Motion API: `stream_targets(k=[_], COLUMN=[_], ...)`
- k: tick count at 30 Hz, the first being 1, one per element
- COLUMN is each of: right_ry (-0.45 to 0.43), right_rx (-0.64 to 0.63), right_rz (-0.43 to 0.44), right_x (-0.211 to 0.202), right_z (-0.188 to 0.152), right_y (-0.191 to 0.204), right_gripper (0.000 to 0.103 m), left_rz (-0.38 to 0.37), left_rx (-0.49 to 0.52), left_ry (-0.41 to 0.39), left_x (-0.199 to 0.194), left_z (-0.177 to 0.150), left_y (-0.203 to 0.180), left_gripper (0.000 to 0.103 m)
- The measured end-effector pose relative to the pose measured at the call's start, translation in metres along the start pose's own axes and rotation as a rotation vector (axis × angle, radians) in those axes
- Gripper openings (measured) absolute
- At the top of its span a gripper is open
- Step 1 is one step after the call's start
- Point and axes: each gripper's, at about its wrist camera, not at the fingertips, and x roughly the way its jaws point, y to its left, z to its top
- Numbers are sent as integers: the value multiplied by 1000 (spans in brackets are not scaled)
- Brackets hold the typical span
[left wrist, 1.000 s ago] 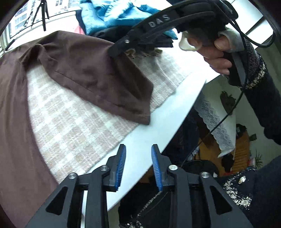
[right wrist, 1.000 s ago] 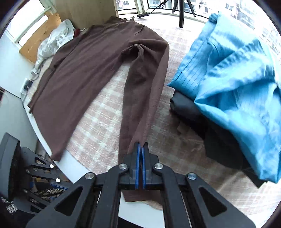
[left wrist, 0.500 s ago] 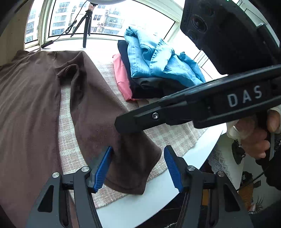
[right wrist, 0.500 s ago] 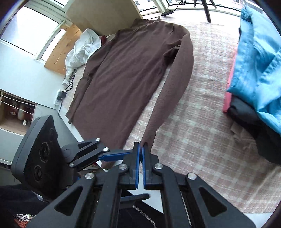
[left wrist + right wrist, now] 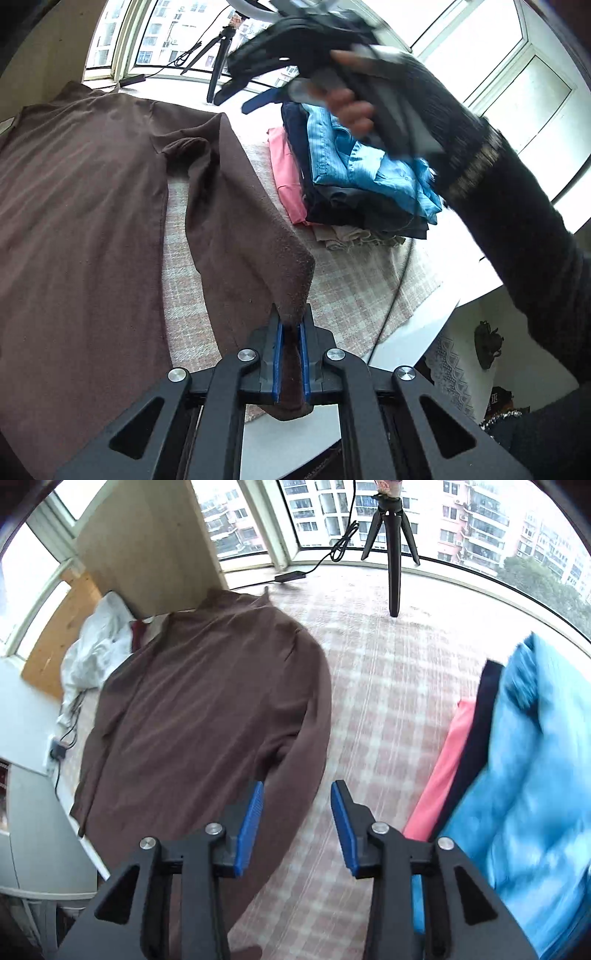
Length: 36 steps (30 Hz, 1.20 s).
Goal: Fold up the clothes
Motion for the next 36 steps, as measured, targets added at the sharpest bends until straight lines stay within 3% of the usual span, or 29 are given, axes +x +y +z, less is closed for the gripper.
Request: stream_targets(k=[4,5,6,9,11,13,15,16,17,19,23,26,28,30,34,36], right_ry=[111,121,123,79,55,32,43,38,17,-52,-115,-92,-68,-58,-30,-41], right_rx=[9,3,1,-4,-63,-127,-207,-233,-247,-254,-236,-298,-345,-405,-481,-524], right_rz=[-81,-99,-101,-45,13,81,117,95,89,100,51,32,23,-6,-34,-99], right_x=[64,73,79,71,63,57,60,59,55,39,30,48,62,75,101,110], right_z=[48,53,57,69,81,93,101,101,98,84,35,12,-3,-9,-10,-9], right_y=[-4,-5,-6,0,28,60,94,106,110,104,72,72,74,82,99,107], right_gripper=[38,17,2,3,3,4,15,27,30,30,30,30,30,30,32,32], left_rz=[-15,-32,-44,-72,-72,-22,154,252,323,368,394,328,303,304,302,296], left_rx=[13,9,-6,-65,-139,-216,-276,-313,-349,-364,-267,-161,-119,-92,-134,-147], left_ry=[1,-1,-13,-54,-109,-134,-71,-22,18,34,45,74,103,126,156,163], left_x=[-2,-5,-11,-34,-61,-85,-95,-97,-101,-112,-105,-83,-69,-56,-43,-40], left_z=[6,8,9,10,1,-17,-42,-53,-63,-75,-72,-62,-59,-57,-58,-61], left_y=[1,4,9,28,53,85,121,138,152,162,144,119,111,107,123,129], left_gripper=[7,7,7,7,7,11,19,21,20,21,28,31,44,44,41,38])
